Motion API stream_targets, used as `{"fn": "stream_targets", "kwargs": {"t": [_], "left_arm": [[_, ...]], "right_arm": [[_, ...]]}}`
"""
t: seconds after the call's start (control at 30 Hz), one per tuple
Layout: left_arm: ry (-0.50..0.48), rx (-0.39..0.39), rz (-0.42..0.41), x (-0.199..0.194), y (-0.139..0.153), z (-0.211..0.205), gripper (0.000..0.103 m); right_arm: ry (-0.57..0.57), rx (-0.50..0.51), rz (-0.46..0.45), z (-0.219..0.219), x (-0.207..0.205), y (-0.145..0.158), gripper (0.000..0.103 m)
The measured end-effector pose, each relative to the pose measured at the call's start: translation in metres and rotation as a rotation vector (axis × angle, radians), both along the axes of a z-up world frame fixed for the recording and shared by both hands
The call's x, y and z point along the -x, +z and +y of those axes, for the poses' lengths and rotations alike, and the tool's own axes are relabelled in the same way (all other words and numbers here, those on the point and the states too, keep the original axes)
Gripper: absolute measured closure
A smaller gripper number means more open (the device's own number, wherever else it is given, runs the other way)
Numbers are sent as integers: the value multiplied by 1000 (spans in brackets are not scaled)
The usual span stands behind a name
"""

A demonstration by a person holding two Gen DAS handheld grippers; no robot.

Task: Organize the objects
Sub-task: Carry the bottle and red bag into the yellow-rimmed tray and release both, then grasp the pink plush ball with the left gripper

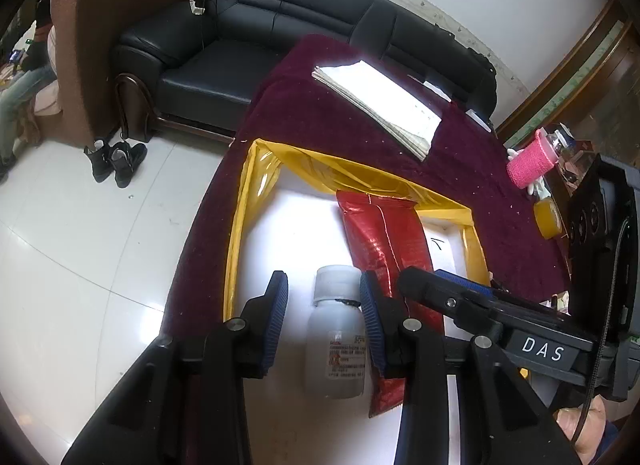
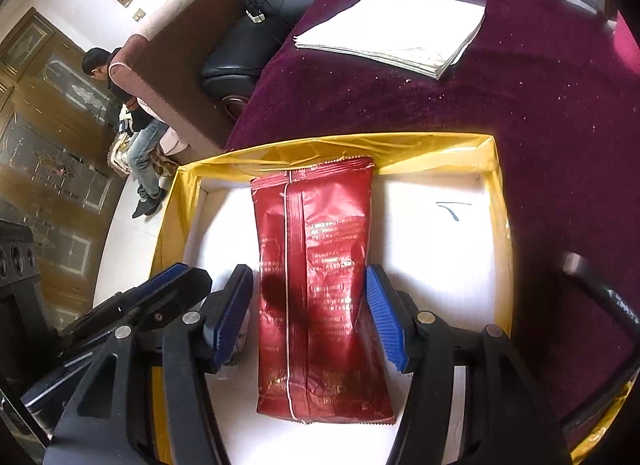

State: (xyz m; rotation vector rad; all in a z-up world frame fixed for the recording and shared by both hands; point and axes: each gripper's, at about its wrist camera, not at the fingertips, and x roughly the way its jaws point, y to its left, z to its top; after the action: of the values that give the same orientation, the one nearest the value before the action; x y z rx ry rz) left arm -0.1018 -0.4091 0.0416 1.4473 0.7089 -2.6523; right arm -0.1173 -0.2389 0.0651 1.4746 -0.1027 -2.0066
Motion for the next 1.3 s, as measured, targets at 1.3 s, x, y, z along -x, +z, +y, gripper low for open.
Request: {"fn": "stream_targets", "kwargs": {"t": [1.3], "left_arm": [[-552, 252, 148, -154, 7, 287, 51]], "right_arm": [[-63, 323, 194, 338, -169, 27, 36]]}}
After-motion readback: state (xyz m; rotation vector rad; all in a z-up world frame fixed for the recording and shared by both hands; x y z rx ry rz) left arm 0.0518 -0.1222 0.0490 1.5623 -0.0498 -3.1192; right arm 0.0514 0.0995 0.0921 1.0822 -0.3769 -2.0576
